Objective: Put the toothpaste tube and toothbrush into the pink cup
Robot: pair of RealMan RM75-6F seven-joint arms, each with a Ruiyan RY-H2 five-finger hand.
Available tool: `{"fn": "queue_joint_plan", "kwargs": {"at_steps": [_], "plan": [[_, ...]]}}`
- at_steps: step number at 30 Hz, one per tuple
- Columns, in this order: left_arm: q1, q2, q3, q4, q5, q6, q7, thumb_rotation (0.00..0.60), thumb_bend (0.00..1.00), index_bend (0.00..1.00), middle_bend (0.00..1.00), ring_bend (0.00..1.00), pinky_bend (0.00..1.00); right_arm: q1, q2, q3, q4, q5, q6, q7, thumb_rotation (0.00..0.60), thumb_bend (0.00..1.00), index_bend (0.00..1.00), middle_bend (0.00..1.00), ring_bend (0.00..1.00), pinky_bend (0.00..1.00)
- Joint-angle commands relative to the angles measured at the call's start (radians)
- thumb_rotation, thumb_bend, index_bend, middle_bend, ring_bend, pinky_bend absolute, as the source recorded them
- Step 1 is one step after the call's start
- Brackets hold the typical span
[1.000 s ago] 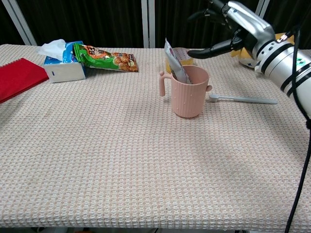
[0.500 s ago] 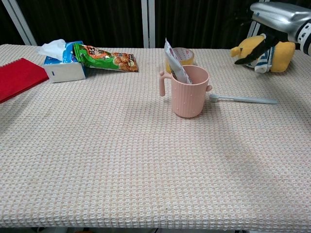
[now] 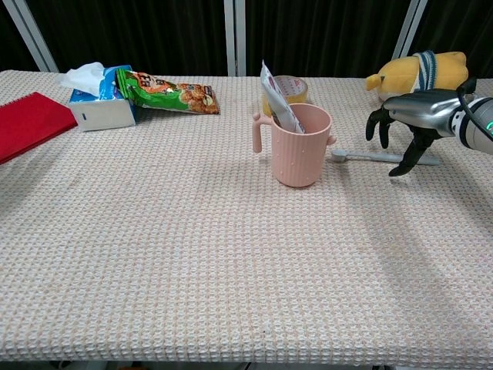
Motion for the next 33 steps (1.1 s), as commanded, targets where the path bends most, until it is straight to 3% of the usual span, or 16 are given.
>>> {"fn": "queue_joint_plan", "kwargs": {"at_steps": [1, 8, 33], "plan": [[-0.001, 0.000, 0.000, 0.000, 0.000, -0.001, 0.000, 0.275, 0.04, 0.08, 0.08, 0.09, 0.20, 0.009, -0.037, -0.003, 0.033, -0.005, 0.026, -0.013, 0.600, 0.34, 0.38, 0.42, 0.02, 0.00], [-0.003, -0.003, 0.003, 0.004, -0.003, -0.009, -0.001, 0.278, 0.04, 0.08, 0.08, 0.09, 0.20, 0.012, -0.104, 0.000, 0.105, -0.021, 0.072, -0.030, 0.600, 0.36, 0.48, 0.47, 0.06, 0.00], [-0.008, -0.013, 0.013, 0.023, -0.002, -0.021, -0.011, 0.278, 0.04, 0.08, 0.08, 0.09, 0.20, 0.003, -0.154, 0.014, 0.185, -0.044, 0.057, -0.015, 0.600, 0.56, 0.54, 0.46, 0.06, 0.00]]}}
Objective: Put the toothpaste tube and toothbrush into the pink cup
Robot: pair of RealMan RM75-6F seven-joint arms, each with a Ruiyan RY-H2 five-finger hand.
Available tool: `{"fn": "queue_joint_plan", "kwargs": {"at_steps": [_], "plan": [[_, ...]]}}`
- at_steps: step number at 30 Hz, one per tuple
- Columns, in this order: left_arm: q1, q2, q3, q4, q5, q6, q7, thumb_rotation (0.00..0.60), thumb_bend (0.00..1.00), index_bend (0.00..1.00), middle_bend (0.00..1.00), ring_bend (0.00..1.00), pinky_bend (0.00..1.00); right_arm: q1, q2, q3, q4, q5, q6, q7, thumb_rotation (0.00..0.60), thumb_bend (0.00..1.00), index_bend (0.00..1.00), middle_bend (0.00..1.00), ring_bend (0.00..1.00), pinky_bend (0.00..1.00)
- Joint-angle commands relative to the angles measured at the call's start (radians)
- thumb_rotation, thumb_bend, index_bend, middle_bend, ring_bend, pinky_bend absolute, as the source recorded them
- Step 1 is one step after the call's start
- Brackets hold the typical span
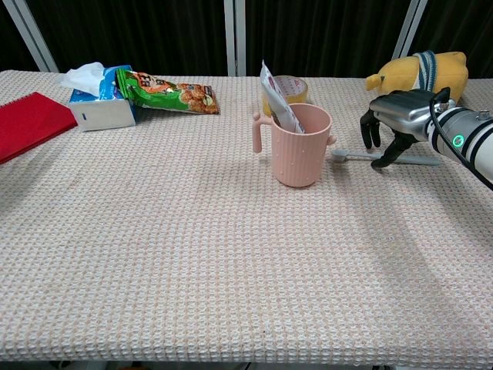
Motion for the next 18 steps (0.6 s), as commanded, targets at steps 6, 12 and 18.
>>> {"fn": "queue_joint_plan", "kwargs": {"at_steps": [6, 12, 18], "plan": [[0.000, -0.002, 0.002, 0.002, -0.002, -0.003, 0.000, 0.287, 0.04, 0.08, 0.08, 0.09, 0.20, -0.004, -0.005, -0.001, 0.010, 0.004, -0.007, -0.009, 0.600, 0.61, 0.55, 0.46, 0.06, 0.00], [0.000, -0.001, 0.004, 0.003, -0.001, -0.003, 0.000, 0.288, 0.04, 0.08, 0.08, 0.09, 0.20, -0.007, -0.005, 0.001, 0.017, 0.005, -0.012, -0.009, 0.600, 0.64, 0.56, 0.46, 0.06, 0.00], [0.001, -0.001, 0.005, 0.004, 0.000, -0.004, -0.004, 0.285, 0.04, 0.08, 0.08, 0.09, 0.20, -0.009, -0.006, 0.003, 0.017, 0.004, -0.014, -0.010, 0.600, 0.66, 0.56, 0.46, 0.06, 0.00]]}}
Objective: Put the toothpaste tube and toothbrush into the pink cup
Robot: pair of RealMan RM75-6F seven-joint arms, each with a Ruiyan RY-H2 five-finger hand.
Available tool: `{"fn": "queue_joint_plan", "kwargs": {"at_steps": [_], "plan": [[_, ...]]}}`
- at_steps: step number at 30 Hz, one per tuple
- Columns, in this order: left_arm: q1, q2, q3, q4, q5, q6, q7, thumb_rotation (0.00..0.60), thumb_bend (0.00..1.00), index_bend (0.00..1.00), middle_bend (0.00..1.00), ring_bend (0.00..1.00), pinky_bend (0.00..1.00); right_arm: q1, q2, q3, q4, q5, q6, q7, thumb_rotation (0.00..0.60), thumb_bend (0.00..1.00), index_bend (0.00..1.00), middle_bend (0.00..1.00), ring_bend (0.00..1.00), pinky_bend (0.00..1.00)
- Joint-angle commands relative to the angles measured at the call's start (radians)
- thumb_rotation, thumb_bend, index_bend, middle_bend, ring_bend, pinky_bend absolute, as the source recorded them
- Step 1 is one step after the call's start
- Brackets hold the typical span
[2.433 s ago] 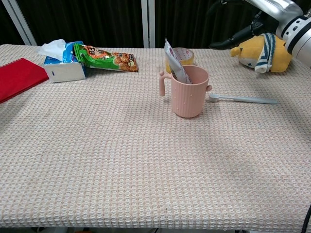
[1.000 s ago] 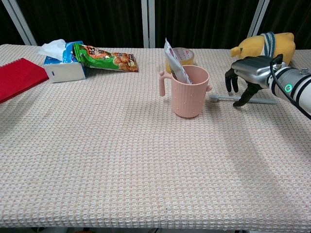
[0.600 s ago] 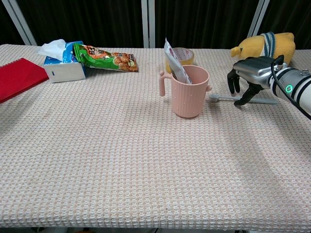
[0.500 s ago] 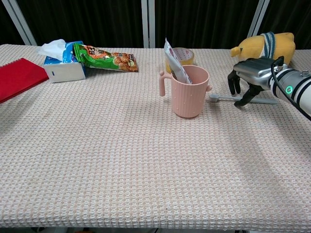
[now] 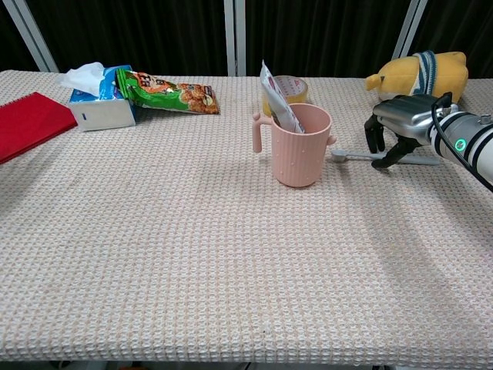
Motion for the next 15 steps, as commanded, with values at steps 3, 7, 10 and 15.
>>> {"fn": "queue_joint_plan", "kwargs": {"at_steps": [3, 7, 10, 15], "plan": [[0.000, 0.000, 0.001, 0.001, 0.002, -0.001, -0.002, 0.285, 0.04, 0.08, 0.08, 0.09, 0.20, -0.001, -0.002, 0.001, 0.002, 0.000, -0.001, 0.000, 0.600, 0.67, 0.56, 0.46, 0.06, 0.00], [0.000, 0.000, 0.002, 0.002, 0.003, -0.001, -0.004, 0.285, 0.04, 0.08, 0.08, 0.09, 0.20, -0.002, -0.002, 0.000, 0.004, 0.000, -0.004, -0.004, 0.600, 0.69, 0.57, 0.46, 0.06, 0.00], [0.000, -0.001, 0.003, 0.004, 0.003, -0.001, -0.006, 0.285, 0.04, 0.08, 0.08, 0.09, 0.20, -0.002, -0.002, -0.001, 0.004, 0.001, -0.005, -0.011, 0.600, 0.70, 0.57, 0.46, 0.06, 0.00], [-0.002, -0.003, 0.004, 0.005, 0.005, -0.005, -0.006, 0.286, 0.04, 0.08, 0.08, 0.09, 0.20, -0.003, -0.003, 0.000, 0.004, 0.003, -0.002, -0.017, 0.600, 0.73, 0.58, 0.46, 0.06, 0.00]]}}
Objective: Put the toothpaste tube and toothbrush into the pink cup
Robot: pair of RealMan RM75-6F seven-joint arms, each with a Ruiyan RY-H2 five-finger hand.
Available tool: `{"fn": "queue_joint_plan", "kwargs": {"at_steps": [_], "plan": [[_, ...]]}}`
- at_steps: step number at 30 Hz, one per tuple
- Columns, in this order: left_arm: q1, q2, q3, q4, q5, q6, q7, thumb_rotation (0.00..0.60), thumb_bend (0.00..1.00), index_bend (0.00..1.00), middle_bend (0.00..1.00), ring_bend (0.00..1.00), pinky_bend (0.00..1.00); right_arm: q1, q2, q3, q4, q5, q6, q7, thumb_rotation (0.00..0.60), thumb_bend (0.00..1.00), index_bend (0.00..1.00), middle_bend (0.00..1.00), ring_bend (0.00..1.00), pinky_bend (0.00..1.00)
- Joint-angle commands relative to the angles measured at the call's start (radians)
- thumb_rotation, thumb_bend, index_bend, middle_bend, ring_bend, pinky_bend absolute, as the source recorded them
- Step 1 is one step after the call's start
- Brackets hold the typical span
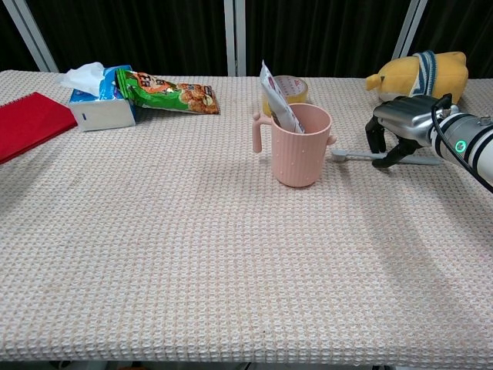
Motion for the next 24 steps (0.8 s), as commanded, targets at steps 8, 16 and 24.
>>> {"fn": "queue_joint_plan", "kwargs": {"at_steps": [8, 16, 24], "plan": [[-0.003, -0.001, 0.000, 0.001, -0.002, -0.005, 0.001, 0.288, 0.04, 0.08, 0.08, 0.09, 0.20, -0.007, -0.006, 0.004, 0.009, -0.017, 0.014, 0.015, 0.600, 0.74, 0.62, 0.47, 0.07, 0.00], [-0.005, -0.003, 0.001, 0.002, -0.004, -0.011, 0.001, 0.290, 0.04, 0.08, 0.08, 0.09, 0.20, -0.016, 0.000, 0.009, 0.008, -0.033, 0.027, 0.031, 0.600, 0.74, 0.64, 0.49, 0.08, 0.00], [-0.007, -0.003, 0.001, -0.001, -0.006, -0.014, 0.005, 0.291, 0.04, 0.08, 0.08, 0.09, 0.20, -0.025, 0.012, 0.017, -0.007, -0.048, 0.039, 0.048, 0.600, 0.75, 0.66, 0.50, 0.09, 0.00]]}}
